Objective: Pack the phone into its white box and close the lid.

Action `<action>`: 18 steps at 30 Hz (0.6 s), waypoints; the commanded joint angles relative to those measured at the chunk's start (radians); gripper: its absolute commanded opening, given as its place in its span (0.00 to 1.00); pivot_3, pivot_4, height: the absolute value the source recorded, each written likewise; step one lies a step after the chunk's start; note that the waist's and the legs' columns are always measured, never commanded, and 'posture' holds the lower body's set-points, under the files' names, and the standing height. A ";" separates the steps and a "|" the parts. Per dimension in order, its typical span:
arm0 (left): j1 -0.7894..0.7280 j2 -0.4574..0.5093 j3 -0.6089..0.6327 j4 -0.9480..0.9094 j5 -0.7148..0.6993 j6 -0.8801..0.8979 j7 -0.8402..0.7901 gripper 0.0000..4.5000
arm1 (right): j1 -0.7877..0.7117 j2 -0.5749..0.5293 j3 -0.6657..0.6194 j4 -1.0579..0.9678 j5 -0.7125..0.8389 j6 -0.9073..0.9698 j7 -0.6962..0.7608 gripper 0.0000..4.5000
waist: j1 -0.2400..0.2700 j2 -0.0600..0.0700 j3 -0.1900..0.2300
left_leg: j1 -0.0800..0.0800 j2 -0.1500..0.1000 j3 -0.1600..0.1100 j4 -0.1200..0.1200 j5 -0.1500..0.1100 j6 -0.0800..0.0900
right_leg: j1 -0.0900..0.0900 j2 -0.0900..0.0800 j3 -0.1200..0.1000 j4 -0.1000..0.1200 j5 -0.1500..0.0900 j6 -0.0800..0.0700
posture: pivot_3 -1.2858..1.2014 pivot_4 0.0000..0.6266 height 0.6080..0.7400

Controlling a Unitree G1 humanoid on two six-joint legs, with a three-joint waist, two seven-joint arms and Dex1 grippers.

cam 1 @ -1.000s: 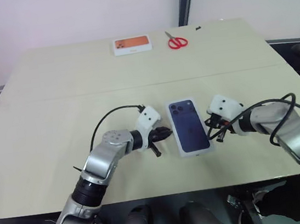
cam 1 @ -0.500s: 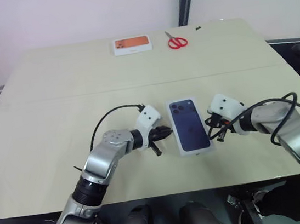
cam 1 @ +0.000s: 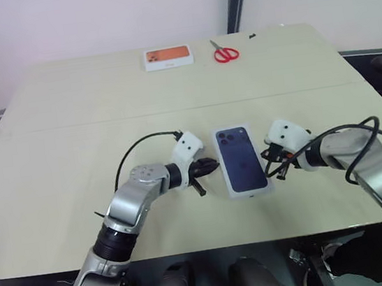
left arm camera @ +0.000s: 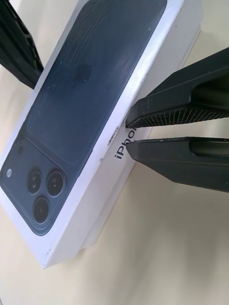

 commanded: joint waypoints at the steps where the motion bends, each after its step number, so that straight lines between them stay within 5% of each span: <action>1: -0.019 -0.009 0.005 -0.014 -0.016 -0.011 -0.002 0.11 | -0.022 -0.001 -0.032 -0.030 0.012 -0.010 -0.001 0.00 | 0.000 0.000 0.000 | 0.000 0.000 0.000 0.000 0.000 0.000 | 0.000 0.000 0.000 0.000 0.000 0.000 | 0.52 0.24 1.00; 12: -0.056 -0.014 0.101 -0.014 -0.069 -0.014 0.009 0.11 | 0.019 -0.053 -0.128 -0.017 0.037 -0.091 0.049 0.00 | 0.003 0.000 0.000 | 0.000 0.000 0.000 0.000 0.000 0.000 | 0.000 0.000 0.000 0.000 0.000 0.000 | 0.52 0.24 1.00; 18: -0.169 -0.059 0.075 0.142 -0.008 -0.083 0.047 0.11 | 0.115 -0.056 -0.194 -0.120 0.152 -0.121 0.137 0.00 | 0.019 0.000 0.000 | 0.000 0.000 0.000 0.001 0.000 0.000 | 0.001 0.000 0.000 0.000 0.000 0.000 | 0.52 0.24 1.00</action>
